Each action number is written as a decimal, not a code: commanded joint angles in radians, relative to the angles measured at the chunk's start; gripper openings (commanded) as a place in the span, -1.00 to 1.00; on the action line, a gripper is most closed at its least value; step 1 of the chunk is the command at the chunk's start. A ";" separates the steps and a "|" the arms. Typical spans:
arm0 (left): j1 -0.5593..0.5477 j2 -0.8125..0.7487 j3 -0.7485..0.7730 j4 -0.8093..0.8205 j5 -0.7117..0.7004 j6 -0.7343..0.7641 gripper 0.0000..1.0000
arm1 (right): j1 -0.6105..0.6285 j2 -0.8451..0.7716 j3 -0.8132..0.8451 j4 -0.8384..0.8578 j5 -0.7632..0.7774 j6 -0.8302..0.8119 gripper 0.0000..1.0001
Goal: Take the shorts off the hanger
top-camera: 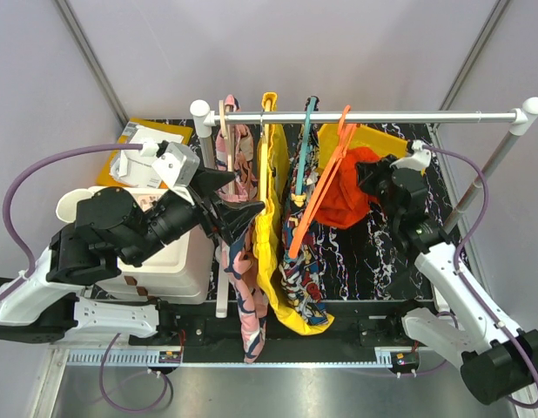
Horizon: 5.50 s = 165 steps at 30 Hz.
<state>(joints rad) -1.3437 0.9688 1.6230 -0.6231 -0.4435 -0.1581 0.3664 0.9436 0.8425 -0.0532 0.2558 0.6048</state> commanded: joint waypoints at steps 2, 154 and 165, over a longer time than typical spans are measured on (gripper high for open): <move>-0.005 -0.015 0.058 0.008 -0.072 0.063 0.73 | 0.003 0.067 0.073 0.323 0.109 -0.246 -1.00; -0.003 0.025 0.078 -0.050 0.045 -0.072 0.82 | -0.281 1.196 0.860 -0.146 -0.133 -0.083 -0.93; -0.003 0.030 0.069 -0.037 0.061 -0.067 0.82 | -0.281 0.925 0.715 -0.293 -0.141 -0.056 0.36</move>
<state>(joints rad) -1.3437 0.9985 1.6928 -0.6987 -0.3935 -0.2222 0.0902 2.0415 1.6138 -0.2985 0.1123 0.5293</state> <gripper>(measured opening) 0.908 0.623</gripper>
